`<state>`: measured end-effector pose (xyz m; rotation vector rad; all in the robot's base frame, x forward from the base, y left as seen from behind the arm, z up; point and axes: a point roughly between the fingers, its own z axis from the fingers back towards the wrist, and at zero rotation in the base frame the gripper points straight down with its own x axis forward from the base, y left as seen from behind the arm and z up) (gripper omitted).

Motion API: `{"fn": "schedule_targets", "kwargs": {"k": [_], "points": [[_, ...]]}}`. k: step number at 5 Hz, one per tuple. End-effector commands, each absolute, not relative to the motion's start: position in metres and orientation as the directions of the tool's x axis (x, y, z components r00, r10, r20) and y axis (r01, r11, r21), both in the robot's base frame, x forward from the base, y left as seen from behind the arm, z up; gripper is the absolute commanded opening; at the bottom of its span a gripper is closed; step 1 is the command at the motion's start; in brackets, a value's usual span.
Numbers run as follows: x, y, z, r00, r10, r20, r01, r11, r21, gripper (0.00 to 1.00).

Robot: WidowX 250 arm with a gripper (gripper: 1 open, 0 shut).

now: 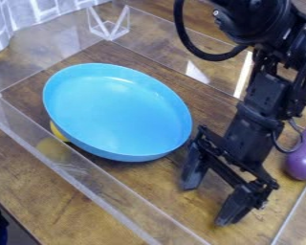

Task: Move the carrot to the right side

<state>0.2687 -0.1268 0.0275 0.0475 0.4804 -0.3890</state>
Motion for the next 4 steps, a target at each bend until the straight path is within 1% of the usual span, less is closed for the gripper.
{"fn": "schedule_targets", "kwargs": {"k": [1, 2, 4], "points": [[0.2706, -0.1374, 0.0603, 0.842, -0.393, -0.370, 0.404, 0.913, -0.052, 1.00], [0.2696, -0.1394, 0.0635, 0.842, -0.396, -0.365, 0.406, 0.912, -0.054, 1.00], [0.2694, -0.1349, 0.0642, 0.837, -0.382, -0.391, 0.403, 0.915, -0.032, 1.00]]}}
